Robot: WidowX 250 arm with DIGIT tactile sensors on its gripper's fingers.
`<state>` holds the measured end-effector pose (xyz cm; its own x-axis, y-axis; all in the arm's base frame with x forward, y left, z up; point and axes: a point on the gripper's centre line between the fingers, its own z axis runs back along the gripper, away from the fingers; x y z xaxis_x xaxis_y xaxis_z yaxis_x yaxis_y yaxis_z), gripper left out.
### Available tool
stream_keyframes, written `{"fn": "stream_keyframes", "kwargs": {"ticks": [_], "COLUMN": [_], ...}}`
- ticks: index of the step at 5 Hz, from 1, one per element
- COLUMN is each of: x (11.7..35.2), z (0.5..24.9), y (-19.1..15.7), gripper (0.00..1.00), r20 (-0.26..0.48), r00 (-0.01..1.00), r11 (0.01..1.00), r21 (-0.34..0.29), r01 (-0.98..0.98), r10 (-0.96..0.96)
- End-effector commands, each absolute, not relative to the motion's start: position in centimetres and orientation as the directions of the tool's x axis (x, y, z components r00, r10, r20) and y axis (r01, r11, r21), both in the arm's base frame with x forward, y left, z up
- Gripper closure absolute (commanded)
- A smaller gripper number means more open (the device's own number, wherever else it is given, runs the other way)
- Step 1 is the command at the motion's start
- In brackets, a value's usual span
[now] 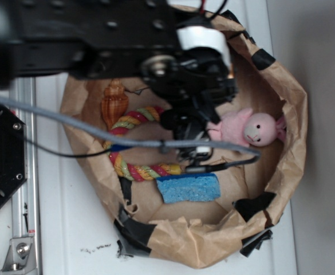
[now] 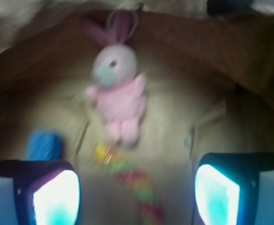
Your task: Grab the pink bunny.
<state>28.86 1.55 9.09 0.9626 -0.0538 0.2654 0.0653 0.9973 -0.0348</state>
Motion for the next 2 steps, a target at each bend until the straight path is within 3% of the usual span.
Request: {"fn": "stream_keyframes", "kwargs": {"ticks": [1, 2], "x": [33.7, 31.6], "z": [5.9, 4.9], "y": [-3.6, -5.5], "gripper": [0.00, 0.00], "r20": [0.277, 0.280], "r00": [0.945, 0.918], "r11": [0.971, 0.954], "r21": [-0.111, -0.018], "r01": [0.213, 0.298], "r10": [-0.176, -0.282]}}
